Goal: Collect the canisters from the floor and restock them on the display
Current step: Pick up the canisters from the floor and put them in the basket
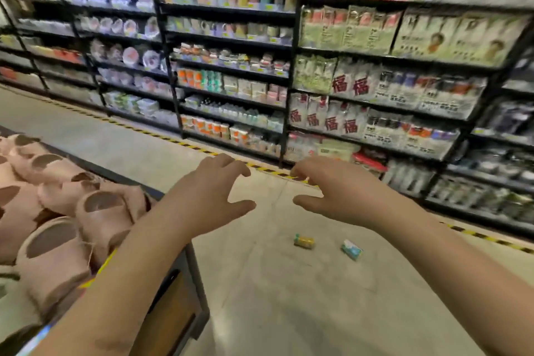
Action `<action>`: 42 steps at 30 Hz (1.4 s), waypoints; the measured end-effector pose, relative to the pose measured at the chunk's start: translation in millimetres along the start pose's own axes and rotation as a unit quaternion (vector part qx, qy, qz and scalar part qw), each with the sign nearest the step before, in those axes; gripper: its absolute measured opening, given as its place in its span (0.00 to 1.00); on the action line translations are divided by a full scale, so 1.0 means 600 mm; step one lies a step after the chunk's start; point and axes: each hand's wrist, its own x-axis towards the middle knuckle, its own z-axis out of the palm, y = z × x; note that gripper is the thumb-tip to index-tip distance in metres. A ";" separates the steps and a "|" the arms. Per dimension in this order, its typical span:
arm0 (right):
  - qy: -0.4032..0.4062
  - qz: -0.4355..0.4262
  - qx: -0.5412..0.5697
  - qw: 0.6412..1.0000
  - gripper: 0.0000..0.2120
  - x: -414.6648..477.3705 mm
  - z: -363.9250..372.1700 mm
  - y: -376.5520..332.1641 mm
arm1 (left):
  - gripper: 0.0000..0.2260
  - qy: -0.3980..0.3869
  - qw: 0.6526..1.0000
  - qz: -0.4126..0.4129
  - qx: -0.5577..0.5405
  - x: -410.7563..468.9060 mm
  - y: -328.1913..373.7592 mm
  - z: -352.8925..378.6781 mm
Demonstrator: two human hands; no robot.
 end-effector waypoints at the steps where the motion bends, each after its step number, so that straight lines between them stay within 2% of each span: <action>1: 0.003 0.020 -0.001 1.000 0.22 0.010 0.005 0.019 | 0.26 0.000 1.000 0.021 -0.005 0.032 -0.002 0.012; 8: -0.006 0.184 0.026 0.983 0.22 0.051 0.045 0.138 | 0.25 -0.057 0.988 0.132 -0.055 0.253 0.002 0.086; 15: -0.028 0.275 0.055 0.959 0.22 0.060 0.112 0.282 | 0.25 -0.131 0.971 0.188 -0.071 0.428 0.057 0.184; 28: -0.075 0.271 0.074 0.957 0.24 0.146 0.204 0.632 | 0.25 -0.200 0.961 0.186 -0.049 0.723 0.185 0.376; 33: -0.088 0.269 0.085 0.955 0.24 0.210 0.241 0.720 | 0.25 -0.225 0.957 0.175 -0.054 0.827 0.173 0.434; 37: -0.055 0.284 0.096 0.952 0.22 0.265 0.288 0.781 | 0.27 -0.240 0.953 0.172 -0.069 0.914 0.145 0.497; 42: -0.059 0.308 0.089 0.945 0.23 0.316 0.391 0.858 | 0.27 -0.261 0.948 0.165 -0.079 1.011 0.107 0.600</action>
